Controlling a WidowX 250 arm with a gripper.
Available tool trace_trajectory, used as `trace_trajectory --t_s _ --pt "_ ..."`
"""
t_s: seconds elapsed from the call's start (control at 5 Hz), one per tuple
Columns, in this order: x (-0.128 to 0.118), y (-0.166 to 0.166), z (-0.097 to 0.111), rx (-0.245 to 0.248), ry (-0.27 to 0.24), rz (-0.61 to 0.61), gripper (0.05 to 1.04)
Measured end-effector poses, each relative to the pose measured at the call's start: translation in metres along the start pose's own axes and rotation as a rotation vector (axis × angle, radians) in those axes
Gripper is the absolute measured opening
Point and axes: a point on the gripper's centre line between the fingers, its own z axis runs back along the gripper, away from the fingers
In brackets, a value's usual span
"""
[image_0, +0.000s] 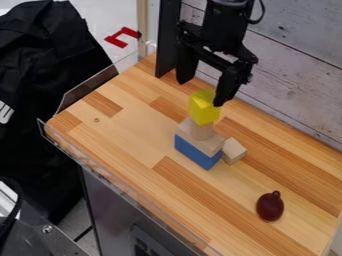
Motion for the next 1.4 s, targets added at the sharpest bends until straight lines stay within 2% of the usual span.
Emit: trace_trajectory --t_s 0.4,0.6,0.8,1.0,1.2,1.4 --pt "-0.006 -0.013 -0.002 -0.026 0.031 -0.035 0.999" --pt "-0.008 -0.015 -0.012 -0.032 0.073 -0.037 0.999" --pt "-0.009 -0.012 -0.024 -0.063 0.103 -0.018 0.999" --pt "-0.009 -0.004 -0.034 -0.077 0.132 0.011 0.955" --pt "-0.008 -0.002 -0.040 -0.088 0.142 0.020 0.779" --pt "-0.006 0.001 -0.041 -0.095 0.130 0.028 0.597"
